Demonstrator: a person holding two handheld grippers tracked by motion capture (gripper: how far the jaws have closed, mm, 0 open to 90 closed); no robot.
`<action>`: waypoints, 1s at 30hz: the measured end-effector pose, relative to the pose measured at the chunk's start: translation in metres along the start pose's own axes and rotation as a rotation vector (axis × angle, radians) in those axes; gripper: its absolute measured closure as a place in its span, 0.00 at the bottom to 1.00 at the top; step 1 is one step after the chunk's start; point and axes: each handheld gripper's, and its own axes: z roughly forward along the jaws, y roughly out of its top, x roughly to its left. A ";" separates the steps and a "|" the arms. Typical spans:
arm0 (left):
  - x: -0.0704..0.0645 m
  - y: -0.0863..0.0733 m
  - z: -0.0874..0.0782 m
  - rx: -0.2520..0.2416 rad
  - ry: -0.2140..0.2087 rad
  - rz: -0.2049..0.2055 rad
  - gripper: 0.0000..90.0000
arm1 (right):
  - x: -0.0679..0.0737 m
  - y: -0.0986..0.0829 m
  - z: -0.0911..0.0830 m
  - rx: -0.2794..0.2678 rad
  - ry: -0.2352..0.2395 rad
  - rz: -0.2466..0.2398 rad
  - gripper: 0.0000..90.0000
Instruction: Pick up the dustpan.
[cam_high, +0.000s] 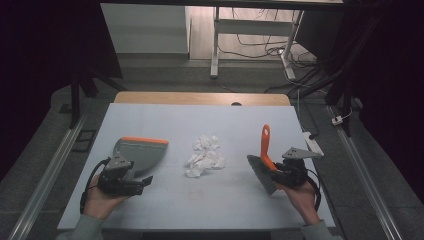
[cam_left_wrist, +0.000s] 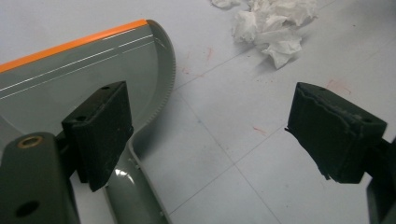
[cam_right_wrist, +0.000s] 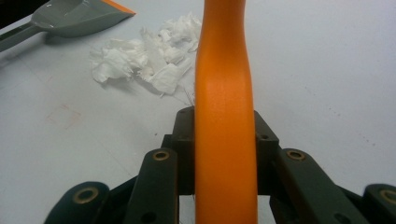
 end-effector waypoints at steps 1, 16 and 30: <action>0.000 0.001 -0.001 -0.001 0.006 0.001 0.16 | 0.000 0.000 0.000 -0.001 0.001 0.000 0.78; 0.005 0.026 -0.005 0.112 0.042 -0.030 0.19 | 0.003 0.003 0.000 -0.017 0.018 -0.003 0.78; 0.021 0.020 -0.003 0.194 0.083 -0.073 0.18 | 0.004 0.003 0.001 -0.013 0.016 -0.008 0.78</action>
